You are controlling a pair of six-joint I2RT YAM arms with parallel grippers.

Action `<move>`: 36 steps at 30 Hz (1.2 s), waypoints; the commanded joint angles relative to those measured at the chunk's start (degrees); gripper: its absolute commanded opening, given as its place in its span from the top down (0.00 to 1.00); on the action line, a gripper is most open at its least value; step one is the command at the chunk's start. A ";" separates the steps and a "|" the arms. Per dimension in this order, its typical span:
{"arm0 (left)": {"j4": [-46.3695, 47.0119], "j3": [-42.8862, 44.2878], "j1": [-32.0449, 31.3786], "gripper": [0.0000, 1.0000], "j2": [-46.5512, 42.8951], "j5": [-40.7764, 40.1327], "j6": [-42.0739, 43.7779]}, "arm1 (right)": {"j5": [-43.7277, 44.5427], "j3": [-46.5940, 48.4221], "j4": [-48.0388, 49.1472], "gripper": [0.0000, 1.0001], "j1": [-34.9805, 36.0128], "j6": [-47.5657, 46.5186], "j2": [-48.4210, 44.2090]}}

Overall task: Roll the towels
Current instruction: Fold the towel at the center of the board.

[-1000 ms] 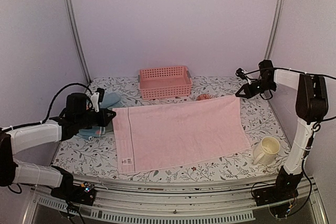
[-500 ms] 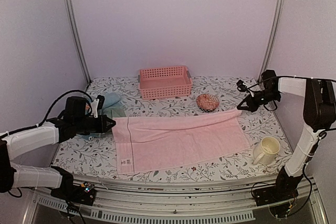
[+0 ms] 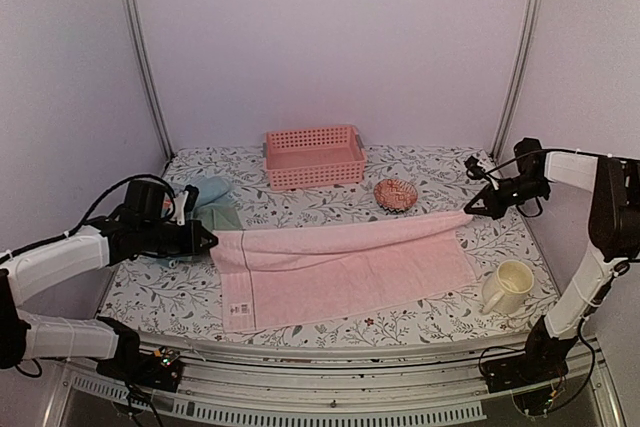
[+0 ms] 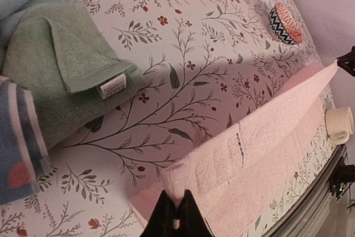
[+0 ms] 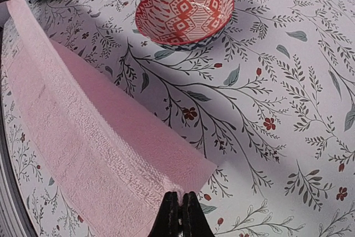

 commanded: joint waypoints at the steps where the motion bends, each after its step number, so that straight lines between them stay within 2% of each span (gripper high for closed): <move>1: 4.76 2.26 0.61 0.96 1.34 -1.83 3.86 | -2.23 -2.21 -1.65 0.98 -0.46 -2.94 -3.05; 5: 3.29 3.32 0.61 0.96 2.65 -0.62 4.25 | -0.49 -4.28 -2.71 0.98 -0.59 -5.15 -3.62; 18: -13.16 4.58 0.57 0.94 4.09 -0.24 -2.66 | 1.53 -7.61 -7.81 0.97 -0.76 -11.15 -3.63; 27: -16.37 3.76 0.46 0.88 5.80 3.89 -3.86 | 1.50 -9.31 -14.47 0.95 -0.77 -18.52 -3.96; 31: -20.31 4.75 0.50 0.76 3.15 4.29 -2.87 | 1.00 -9.83 -20.27 0.83 -0.73 -24.50 -5.62; 33: -21.38 6.25 0.52 0.73 1.52 5.11 -1.64 | 0.67 -9.02 -23.37 0.74 -0.81 -26.66 -6.15; 36: -22.27 8.62 0.65 0.70 -1.25 2.89 -0.36 | 1.49 -7.54 -25.50 0.68 -0.76 -28.32 -7.20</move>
